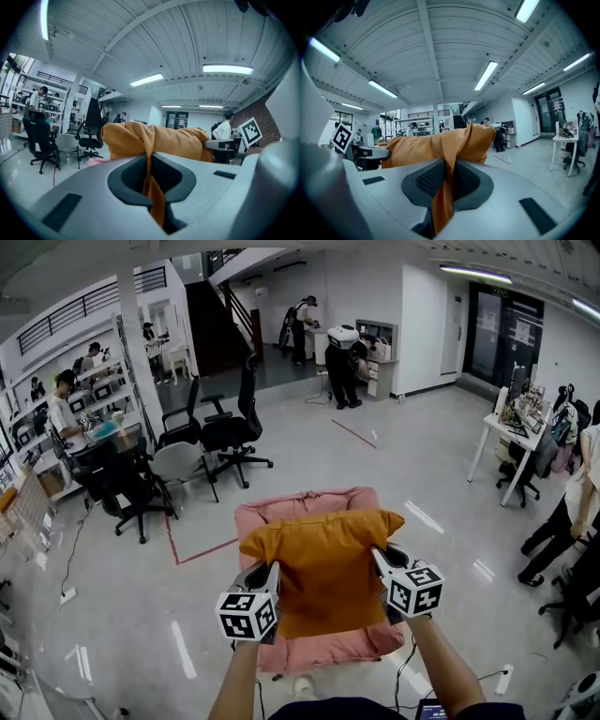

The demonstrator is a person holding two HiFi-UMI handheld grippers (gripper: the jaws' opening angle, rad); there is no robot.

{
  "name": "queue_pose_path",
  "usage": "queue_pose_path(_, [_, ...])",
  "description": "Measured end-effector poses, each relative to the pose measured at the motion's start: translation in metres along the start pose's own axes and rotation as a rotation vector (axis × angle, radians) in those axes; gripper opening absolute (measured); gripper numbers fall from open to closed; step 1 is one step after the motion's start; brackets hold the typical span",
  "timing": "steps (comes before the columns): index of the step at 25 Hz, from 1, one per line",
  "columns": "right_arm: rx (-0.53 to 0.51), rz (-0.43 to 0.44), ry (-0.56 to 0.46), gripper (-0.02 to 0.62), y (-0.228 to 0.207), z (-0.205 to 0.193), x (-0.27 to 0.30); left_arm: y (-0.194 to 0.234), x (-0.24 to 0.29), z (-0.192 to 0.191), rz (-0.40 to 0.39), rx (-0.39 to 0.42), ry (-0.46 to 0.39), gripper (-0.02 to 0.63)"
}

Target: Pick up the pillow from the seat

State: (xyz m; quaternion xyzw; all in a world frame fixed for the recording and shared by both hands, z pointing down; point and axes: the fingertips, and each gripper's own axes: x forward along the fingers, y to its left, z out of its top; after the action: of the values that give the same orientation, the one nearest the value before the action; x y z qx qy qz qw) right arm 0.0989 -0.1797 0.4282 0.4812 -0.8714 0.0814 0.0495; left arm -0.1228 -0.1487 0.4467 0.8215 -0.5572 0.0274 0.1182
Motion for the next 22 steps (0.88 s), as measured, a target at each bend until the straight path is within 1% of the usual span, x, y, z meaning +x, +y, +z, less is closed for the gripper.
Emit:
queue_pose_path(11, [0.007, 0.01, -0.01, 0.054, 0.006, -0.009, -0.043, -0.033, -0.033, -0.012, 0.015, 0.009, 0.004, 0.023])
queue_pose_path(22, [0.008, 0.005, -0.03, 0.054, 0.013, -0.014, -0.064, -0.043, -0.049, -0.016, 0.007, 0.016, -0.001, 0.023])
